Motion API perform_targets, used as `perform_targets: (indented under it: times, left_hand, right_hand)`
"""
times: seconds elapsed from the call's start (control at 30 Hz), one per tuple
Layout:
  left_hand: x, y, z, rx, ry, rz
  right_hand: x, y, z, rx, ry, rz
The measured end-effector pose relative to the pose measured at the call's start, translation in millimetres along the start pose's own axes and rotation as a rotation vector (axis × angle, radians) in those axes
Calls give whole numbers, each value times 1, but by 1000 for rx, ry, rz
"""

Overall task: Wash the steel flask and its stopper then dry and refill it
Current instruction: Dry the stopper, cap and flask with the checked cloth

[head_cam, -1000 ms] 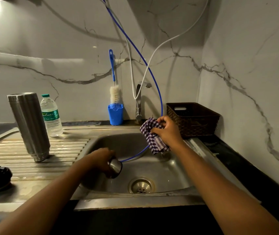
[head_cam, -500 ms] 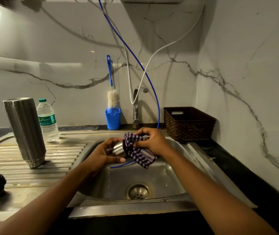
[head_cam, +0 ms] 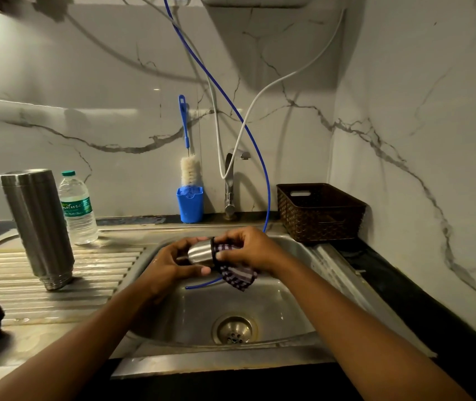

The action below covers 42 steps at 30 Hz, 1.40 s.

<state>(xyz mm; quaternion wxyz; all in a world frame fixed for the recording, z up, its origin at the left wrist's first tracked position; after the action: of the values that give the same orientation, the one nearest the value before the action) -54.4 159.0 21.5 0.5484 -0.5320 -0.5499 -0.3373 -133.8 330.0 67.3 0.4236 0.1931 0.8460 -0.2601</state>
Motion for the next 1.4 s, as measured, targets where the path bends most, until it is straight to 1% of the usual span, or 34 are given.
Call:
perform_targets:
  times: [0.03, 0.07, 0.1, 0.13, 0.17, 0.2, 0.23, 0.3, 0.33, 0.37, 0.4, 0.47, 0.5, 0.53, 0.6, 0.67, 0.73, 0.77, 0.8, 0.83, 0.87, 0.9, 0.93, 0.97, 1.03, 1.07, 1.1, 1.13, 1.17, 1.2, 1.27, 1.33, 1.37, 1.4]
  left_hand:
    - [1, 0, -2, 12, 8, 2]
    - [2, -1, -3, 21, 10, 0]
    - [2, 0, -3, 22, 15, 0]
    - [3, 0, -2, 16, 24, 4]
    - [4, 1, -1, 9, 27, 5]
    - [5, 1, 1, 4, 24, 5]
    - [5, 2, 2, 7, 21, 4]
    - [5, 3, 2, 43, 17, 15]
    - [5, 4, 0, 69, 17, 23]
    - [5, 4, -1, 93, 12, 31]
    - [5, 3, -3, 115, 1, 39]
    - [7, 4, -5, 134, -12, 61]
    - [7, 4, -6, 128, -8, 68]
    - [7, 3, -6, 113, -4, 62]
    - [6, 2, -7, 74, 3, 39]
    - [2, 2, -8, 29, 32, 7]
    - [-1, 2, -7, -20, 142, -54]
    - [-2, 3, -6, -42, 225, -93]
    - [-2, 3, -5, -51, 276, -113]
    - [-2, 3, -6, -51, 286, -113]
    - [1, 3, -7, -46, 251, -88]
    - [4, 4, -8, -30, 179, -43]
    - [8, 6, -8, -10, 64, 11]
    - [13, 8, -7, 23, -79, 61]
    - [22, 14, -1, 104, -357, 206]
    - [26, 16, 3, 115, -463, 295]
    - [27, 18, 7, 111, -525, 359]
    - [26, 17, 7, 105, -529, 372]
    - [24, 16, 5, 92, -455, 315]
    - [22, 14, 1, 71, -327, 223]
    - [16, 10, -4, 0, -8, 62]
    - [7, 8, -4, -40, 210, -68]
    - [5, 8, -4, -49, 281, -123]
    - [4, 9, -3, -54, 316, -154]
  right_hand:
    - [2, 1, -3, -57, -228, 73]
    - [4, 2, -6, -84, -400, 115]
    - [5, 1, -9, -70, -482, 122]
    - [5, 1, -11, -24, -488, 116]
    - [7, 0, -12, 37, -441, 123]
    - [11, -1, -14, 80, -384, 165]
    - [18, 1, -14, 67, -360, 252]
    - [29, 7, -12, -95, -446, 463]
    - [32, 10, -12, -175, -516, 514]
    - [33, 12, -12, -217, -575, 518]
    - [32, 12, -11, -210, -620, 499]
    - [29, 6, -6, -118, -674, 422]
    - [26, 2, -3, -49, -639, 361]
    - [22, -1, 0, 13, -534, 278]
    - [8, -2, 5, 110, -175, 53]
    - [-1, 0, 11, 178, 263, -248]
    - [-4, 1, 20, 208, 620, -544]
    - [-3, 3, 23, 222, 736, -660]
    - [-1, 4, 23, 241, 793, -746]
    - [-1, 5, 21, 260, 780, -790]
    - [-2, 4, 19, 273, 687, -766]
    - [-3, 3, 16, 287, 535, -686]
    - [-1, 1, 14, 292, 367, -547]
    - [3, -2, 14, 272, 179, -352]
    - [16, -5, 17, 194, -280, 71]
    - [22, -5, 19, 161, -472, 221]
    - [25, -5, 20, 145, -567, 296]
    - [25, -6, 20, 131, -574, 309]
    - [23, -5, 19, 130, -511, 261]
    - [18, -4, 19, 141, -388, 161]
    - [3, -1, 19, 177, -16, -170]
    - [-8, 3, 23, 164, 303, -517]
    - [-10, 4, 25, 155, 425, -629]
    - [-10, 5, 25, 161, 521, -697]
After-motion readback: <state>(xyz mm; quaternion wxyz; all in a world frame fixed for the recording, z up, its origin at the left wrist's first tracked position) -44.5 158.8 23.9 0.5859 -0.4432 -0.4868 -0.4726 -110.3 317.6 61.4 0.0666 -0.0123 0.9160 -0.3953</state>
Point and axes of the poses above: each hand's wrist, its own y-axis away from the middle knuckle, its own z-axis out of the palm, x = y × z, the point moved 3 cm from there along -y, towards the middle knuckle, and after that the axes turned 4 degrees about -z, right-handed, at the moved point
